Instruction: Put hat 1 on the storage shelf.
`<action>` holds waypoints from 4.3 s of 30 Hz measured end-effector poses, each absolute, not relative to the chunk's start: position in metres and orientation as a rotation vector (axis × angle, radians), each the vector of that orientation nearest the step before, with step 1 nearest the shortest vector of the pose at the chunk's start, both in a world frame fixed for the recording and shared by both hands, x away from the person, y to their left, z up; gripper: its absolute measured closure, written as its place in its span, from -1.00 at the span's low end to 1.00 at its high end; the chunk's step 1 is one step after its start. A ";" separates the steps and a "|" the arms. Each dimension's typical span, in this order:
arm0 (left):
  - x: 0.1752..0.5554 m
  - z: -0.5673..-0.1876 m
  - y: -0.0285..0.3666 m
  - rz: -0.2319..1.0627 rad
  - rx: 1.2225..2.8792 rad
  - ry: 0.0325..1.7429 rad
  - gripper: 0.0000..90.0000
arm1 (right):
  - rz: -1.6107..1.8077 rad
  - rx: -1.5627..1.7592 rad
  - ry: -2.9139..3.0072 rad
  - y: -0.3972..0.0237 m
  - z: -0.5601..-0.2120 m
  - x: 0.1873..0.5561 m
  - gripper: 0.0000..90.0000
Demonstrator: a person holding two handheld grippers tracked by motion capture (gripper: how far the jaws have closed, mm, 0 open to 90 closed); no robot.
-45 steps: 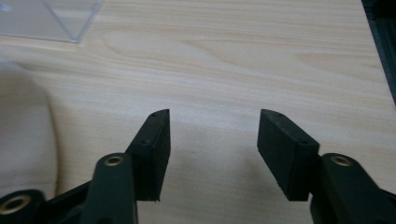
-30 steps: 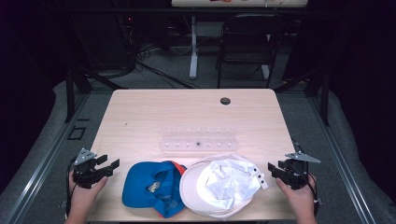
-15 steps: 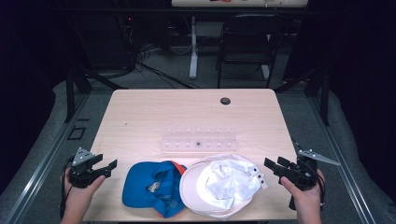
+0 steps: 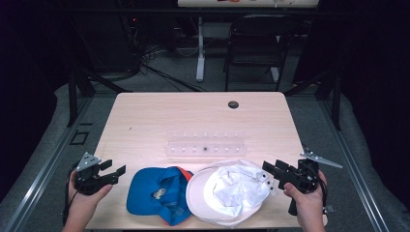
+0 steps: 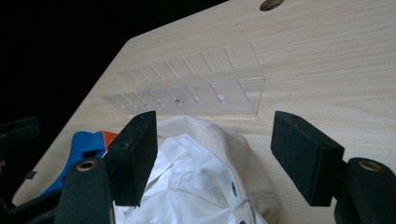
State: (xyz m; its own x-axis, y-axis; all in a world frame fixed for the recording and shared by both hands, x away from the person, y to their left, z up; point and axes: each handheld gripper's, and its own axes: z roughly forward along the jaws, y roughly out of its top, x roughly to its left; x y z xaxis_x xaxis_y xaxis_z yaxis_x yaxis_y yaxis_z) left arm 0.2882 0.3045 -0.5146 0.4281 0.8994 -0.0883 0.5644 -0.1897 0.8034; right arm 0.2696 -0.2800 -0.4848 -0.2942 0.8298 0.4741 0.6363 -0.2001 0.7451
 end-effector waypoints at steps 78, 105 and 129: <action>0.288 -0.521 0.304 0.506 1.984 1.185 0.26 | 0.817 1.874 2.465 -0.258 -0.495 0.299 0.76; 0.289 -0.523 0.307 0.484 1.968 1.211 0.30 | 1.021 1.859 2.502 -0.241 -0.449 0.304 0.81; 0.288 -0.525 0.308 0.506 1.975 1.226 0.24 | 1.140 1.794 2.499 -0.230 -0.344 0.305 0.81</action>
State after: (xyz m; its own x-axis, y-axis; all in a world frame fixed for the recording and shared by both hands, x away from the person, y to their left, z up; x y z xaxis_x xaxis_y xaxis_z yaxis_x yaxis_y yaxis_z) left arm 0.2884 0.3077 -0.5249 0.4642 0.8842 -0.0518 0.5905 -0.2654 0.7622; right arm 0.3045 -0.2302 -0.3438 -0.3950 0.7807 0.4842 0.8774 0.1644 0.4508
